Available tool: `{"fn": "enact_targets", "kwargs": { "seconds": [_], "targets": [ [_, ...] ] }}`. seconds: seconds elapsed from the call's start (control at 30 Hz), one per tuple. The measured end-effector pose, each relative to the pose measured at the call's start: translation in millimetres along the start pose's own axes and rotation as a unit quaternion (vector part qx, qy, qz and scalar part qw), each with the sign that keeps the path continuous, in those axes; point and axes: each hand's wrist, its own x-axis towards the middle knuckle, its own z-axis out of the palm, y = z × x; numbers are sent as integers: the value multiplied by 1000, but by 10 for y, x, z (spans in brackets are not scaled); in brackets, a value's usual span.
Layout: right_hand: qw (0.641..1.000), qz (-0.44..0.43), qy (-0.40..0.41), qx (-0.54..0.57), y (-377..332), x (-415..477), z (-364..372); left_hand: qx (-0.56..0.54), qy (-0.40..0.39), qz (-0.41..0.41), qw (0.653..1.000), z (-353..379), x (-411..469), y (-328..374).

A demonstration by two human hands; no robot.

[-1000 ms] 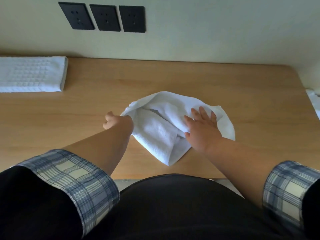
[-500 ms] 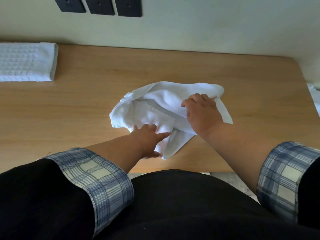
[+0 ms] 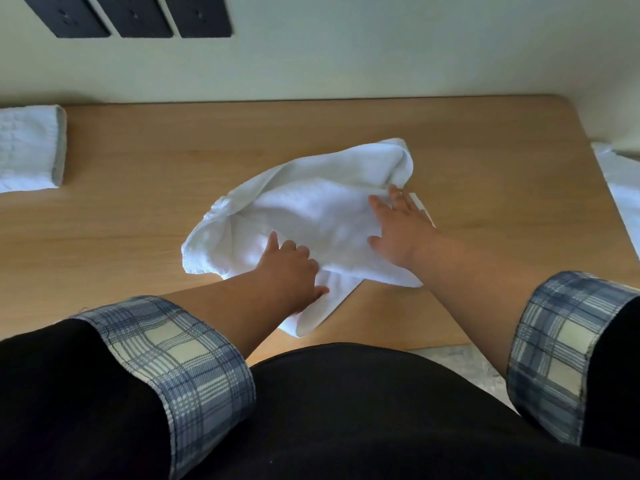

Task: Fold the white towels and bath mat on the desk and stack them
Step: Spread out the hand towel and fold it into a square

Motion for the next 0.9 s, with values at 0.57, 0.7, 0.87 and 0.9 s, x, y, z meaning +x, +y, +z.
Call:
{"fn": "enact_targets", "kwargs": {
  "seconds": [0.57,0.7,0.87,0.9],
  "targets": [
    [937,80,-76,331,756,952,-520,-114,38,44,992,-770,986,1177],
    [945,55,-47,318,822,1116,-538,-136,-19,-11,990,-748,1104,1411],
    [928,126,-72,342,804,1206,-554,-167,-54,-54,983,-733,1121,1457],
    [941,105,-74,314,809,1236,-530,-170,-58,-59,982,-738,1116,1457]
  ]
}}
